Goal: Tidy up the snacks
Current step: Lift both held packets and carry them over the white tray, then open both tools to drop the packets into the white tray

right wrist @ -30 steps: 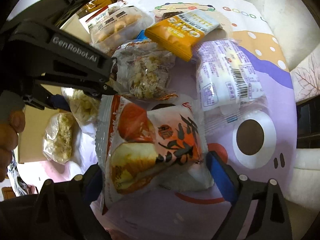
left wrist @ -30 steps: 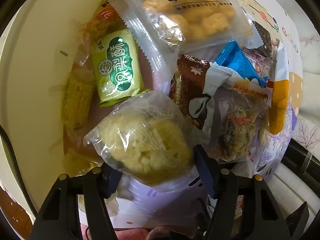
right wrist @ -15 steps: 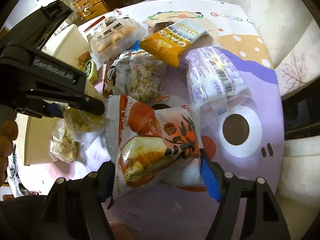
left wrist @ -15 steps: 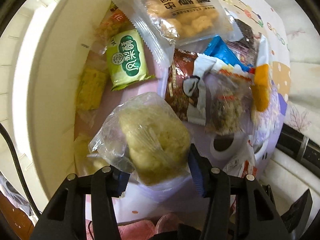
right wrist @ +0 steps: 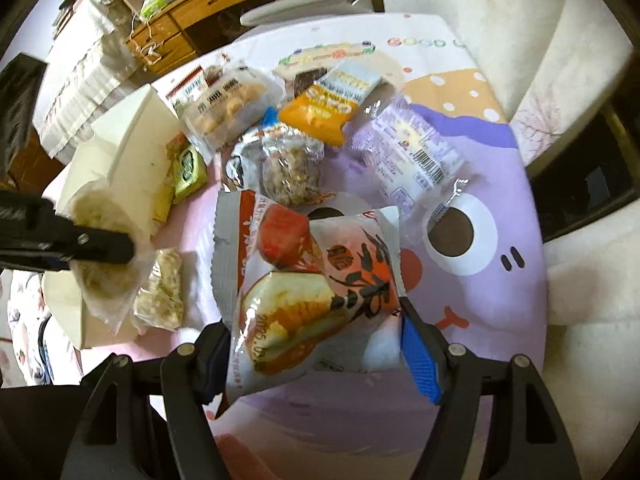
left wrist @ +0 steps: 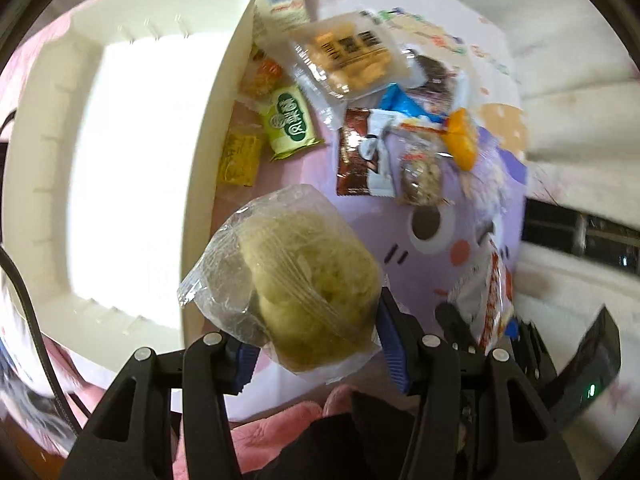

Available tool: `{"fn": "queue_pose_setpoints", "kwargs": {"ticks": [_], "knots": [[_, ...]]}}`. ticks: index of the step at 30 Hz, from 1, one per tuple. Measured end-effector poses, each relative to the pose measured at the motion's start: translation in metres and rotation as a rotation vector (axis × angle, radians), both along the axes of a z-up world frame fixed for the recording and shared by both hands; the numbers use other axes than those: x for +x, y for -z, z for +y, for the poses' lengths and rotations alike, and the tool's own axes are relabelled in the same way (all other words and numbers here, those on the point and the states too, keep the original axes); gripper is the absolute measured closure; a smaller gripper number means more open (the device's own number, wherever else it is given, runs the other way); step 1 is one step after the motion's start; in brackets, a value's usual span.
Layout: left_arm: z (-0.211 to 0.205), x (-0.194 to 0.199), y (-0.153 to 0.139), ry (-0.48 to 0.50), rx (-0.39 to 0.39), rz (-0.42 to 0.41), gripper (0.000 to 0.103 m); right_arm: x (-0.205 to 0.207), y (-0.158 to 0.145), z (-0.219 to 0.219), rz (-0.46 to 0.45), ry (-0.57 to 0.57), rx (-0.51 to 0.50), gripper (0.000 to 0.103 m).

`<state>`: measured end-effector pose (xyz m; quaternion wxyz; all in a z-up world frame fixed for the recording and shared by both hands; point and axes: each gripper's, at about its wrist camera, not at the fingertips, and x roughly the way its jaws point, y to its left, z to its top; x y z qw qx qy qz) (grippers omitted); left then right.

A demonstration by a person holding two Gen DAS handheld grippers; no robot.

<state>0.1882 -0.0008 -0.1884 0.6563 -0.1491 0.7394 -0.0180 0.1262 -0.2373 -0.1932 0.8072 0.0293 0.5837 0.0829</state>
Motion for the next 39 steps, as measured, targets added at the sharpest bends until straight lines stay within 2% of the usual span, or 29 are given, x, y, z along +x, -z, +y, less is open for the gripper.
{"fn": "queue_pose_setpoints", "kwargs": {"ticks": [9, 18, 27, 39], "knots": [[0.036, -0.027, -0.067, 0.119, -0.036, -0.126, 0.052, -0.024, -0.040, 0.031, -0.099, 0.069, 0.007, 0.030], [0.109, -0.056, -0.113, 0.112, -0.051, -0.220, 0.052, -0.047, -0.079, 0.082, -0.204, 0.068, 0.020, 0.030], [0.171, -0.070, -0.129, 0.104, -0.060, -0.292, 0.052, -0.072, -0.105, 0.152, -0.295, 0.013, 0.044, 0.030], [0.242, -0.080, -0.120, 0.126, -0.054, -0.343, 0.052, -0.092, -0.109, 0.246, -0.387, -0.096, 0.105, 0.030]]}}
